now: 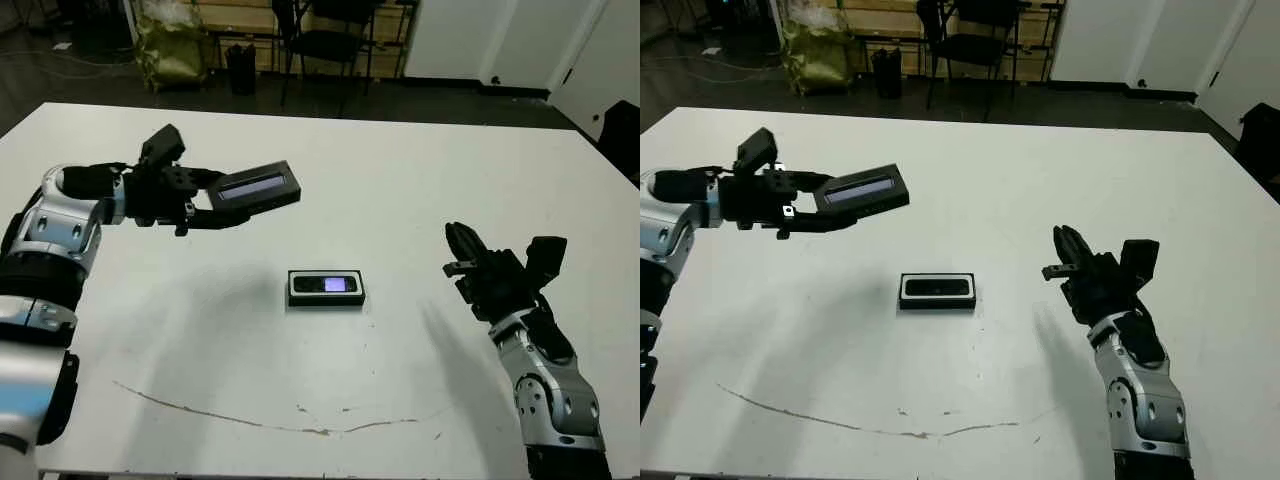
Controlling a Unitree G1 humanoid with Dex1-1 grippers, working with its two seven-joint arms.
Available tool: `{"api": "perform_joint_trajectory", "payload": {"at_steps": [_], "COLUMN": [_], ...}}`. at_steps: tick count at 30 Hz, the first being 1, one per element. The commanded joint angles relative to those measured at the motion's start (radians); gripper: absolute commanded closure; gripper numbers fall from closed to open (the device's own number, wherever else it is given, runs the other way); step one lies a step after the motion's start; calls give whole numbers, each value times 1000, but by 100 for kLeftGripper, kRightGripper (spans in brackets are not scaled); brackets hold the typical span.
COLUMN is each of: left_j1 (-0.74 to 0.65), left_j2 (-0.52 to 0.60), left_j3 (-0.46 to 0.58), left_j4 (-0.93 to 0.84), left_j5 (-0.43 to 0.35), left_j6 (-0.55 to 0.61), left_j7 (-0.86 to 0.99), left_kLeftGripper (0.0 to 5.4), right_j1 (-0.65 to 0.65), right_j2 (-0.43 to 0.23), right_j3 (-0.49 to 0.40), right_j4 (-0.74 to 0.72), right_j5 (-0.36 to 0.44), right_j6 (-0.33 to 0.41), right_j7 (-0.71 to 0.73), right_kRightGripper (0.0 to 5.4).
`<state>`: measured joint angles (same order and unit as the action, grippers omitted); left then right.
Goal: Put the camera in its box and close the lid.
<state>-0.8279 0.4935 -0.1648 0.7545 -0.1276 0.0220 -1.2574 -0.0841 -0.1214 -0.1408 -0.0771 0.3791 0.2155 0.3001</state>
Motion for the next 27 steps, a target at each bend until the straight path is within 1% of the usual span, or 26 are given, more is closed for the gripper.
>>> {"api": "perform_joint_trajectory", "payload": {"at_steps": [1,6,8,11,15,19,23,26,27], "left_j1": [-4,23,40,59,84,102,112,111,111], "left_j2": [-40,-87,-105,-124,-151,-167,-166,-165,-165], "left_j3": [-14,-23,-26,-29,-27,-30,-44,-46,-46], "left_j4": [40,38,35,29,32,29,22,30,34], "left_j5": [14,9,7,5,-4,-1,25,26,28], "left_j6": [-10,-1,-10,-4,8,38,11,5,-13], "left_j7": [-23,-49,-58,-66,-87,-96,-87,-88,-88], "left_kLeftGripper": [270,270,270,270,270,270,270,270,270], "right_j1": [13,20,21,17,11,10,12,12,11], "right_j2": [0,3,-3,-7,-13,-24,-25,-26,-29], "right_j3": [-1,-1,2,2,-3,1,5,6,7], "right_j4": [-8,-18,-23,-6,5,-16,-61,-77,-83], "right_j5": [-2,8,-4,-9,-2,-14,-18,-20,-23], "right_j6": [37,28,35,20,22,52,101,123,135], "right_j7": [-23,-14,-22,-13,1,-16,-48,-60,-65], "right_kRightGripper": [540,540,540,540,540,540,540,540,540]}}
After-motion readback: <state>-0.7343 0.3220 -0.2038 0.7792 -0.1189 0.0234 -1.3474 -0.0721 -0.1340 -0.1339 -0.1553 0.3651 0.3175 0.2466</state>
